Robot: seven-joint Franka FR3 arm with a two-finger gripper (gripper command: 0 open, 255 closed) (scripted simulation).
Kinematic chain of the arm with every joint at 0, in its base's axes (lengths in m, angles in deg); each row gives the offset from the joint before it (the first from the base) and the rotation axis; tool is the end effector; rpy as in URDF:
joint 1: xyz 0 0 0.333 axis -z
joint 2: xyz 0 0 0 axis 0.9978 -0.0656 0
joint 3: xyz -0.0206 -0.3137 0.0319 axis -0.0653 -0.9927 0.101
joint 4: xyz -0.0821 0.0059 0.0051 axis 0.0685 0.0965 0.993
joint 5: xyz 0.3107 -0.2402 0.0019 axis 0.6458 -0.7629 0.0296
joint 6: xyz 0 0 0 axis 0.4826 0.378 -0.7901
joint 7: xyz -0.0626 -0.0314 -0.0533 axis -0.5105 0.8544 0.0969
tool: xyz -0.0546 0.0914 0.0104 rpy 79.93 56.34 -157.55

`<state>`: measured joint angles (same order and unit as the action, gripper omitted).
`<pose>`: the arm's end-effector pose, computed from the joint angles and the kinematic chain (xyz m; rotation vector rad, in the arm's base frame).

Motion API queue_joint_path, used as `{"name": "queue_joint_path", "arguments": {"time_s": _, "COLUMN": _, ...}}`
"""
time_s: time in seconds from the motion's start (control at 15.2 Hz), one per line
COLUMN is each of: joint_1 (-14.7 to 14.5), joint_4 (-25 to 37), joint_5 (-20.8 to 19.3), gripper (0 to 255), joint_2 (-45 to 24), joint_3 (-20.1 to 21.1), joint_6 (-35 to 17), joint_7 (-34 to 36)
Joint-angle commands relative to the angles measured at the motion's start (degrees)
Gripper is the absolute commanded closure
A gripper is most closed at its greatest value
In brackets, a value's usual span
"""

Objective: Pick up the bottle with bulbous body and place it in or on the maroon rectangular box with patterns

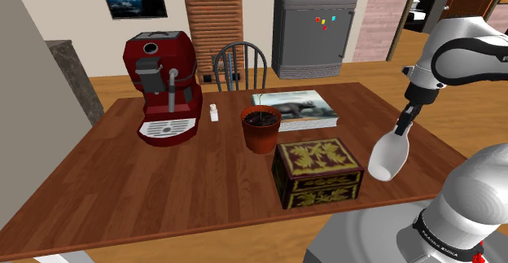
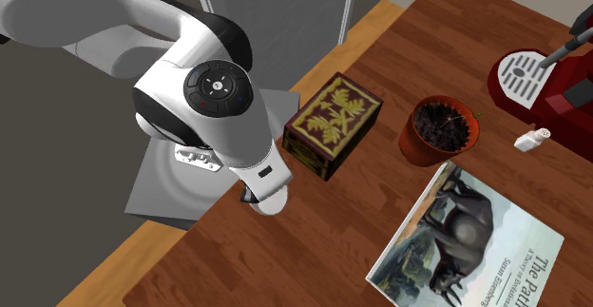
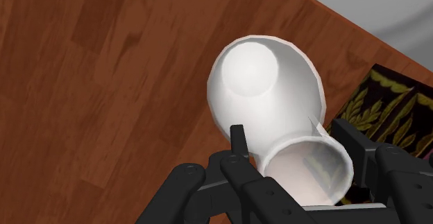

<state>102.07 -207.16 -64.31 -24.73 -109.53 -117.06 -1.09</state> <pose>0.1984 -0.1778 0.4294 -3.1358 0.0645 -0.0155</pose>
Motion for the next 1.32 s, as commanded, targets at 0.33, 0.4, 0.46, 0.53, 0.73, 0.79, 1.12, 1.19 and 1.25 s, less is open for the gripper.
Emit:
{"name": "queue_joint_path", "arguments": {"time_s": 0.33, "joint_1": -0.55, "joint_4": 2.80, "joint_5": 1.15, "gripper": 255, "joint_2": 0.36, "joint_3": 1.10, "joint_6": 3.14, "joint_7": -0.06}}
{"name": "queue_joint_path", "arguments": {"time_s": 0.4, "joint_1": -0.68, "joint_4": 3.53, "joint_5": 1.42, "gripper": 255, "joint_2": 0.40, "joint_3": 1.37, "joint_6": 3.90, "joint_7": -0.08}}
{"name": "queue_joint_path", "arguments": {"time_s": 0.46, "joint_1": -0.80, "joint_4": 4.27, "joint_5": 1.69, "gripper": 255, "joint_2": 0.42, "joint_3": 1.63, "joint_6": 4.65, "joint_7": -0.09}}
{"name": "queue_joint_path", "arguments": {"time_s": 0.53, "joint_1": -0.94, "joint_4": 5.02, "joint_5": 1.95, "gripper": 255, "joint_2": 0.43, "joint_3": 1.88, "joint_6": 5.40, "joint_7": -0.11}}
{"name": "queue_joint_path", "arguments": {"time_s": 0.73, "joint_1": -1.30, "joint_4": 7.30, "joint_5": 2.69, "gripper": 255, "joint_2": 0.33, "joint_3": 2.61, "joint_6": 7.56, "joint_7": -0.17}}
{"name": "queue_joint_path", "arguments": {"time_s": 0.79, "joint_1": -1.42, "joint_4": 8.08, "joint_5": 2.93, "gripper": 255, "joint_2": 0.27, "joint_3": 2.84, "joint_6": 8.27, "joint_7": -0.19}}
{"name": "queue_joint_path", "arguments": {"time_s": 1.12, "joint_1": -1.99, "joint_4": 12.07, "joint_5": 4.03, "gripper": 255, "joint_2": -0.27, "joint_3": 3.92, "joint_6": 11.70, "joint_7": -0.29}}
{"name": "queue_joint_path", "arguments": {"time_s": 1.19, "joint_1": -2.10, "joint_4": 12.89, "joint_5": 4.24, "gripper": 255, "joint_2": -0.42, "joint_3": 4.12, "joint_6": 12.37, "joint_7": -0.32}}
{"name": "queue_joint_path", "arguments": {"time_s": 1.25, "joint_1": -2.20, "joint_4": 13.72, "joint_5": 4.44, "gripper": 255, "joint_2": -0.59, "joint_3": 4.32, "joint_6": 13.03, "joint_7": -0.34}}
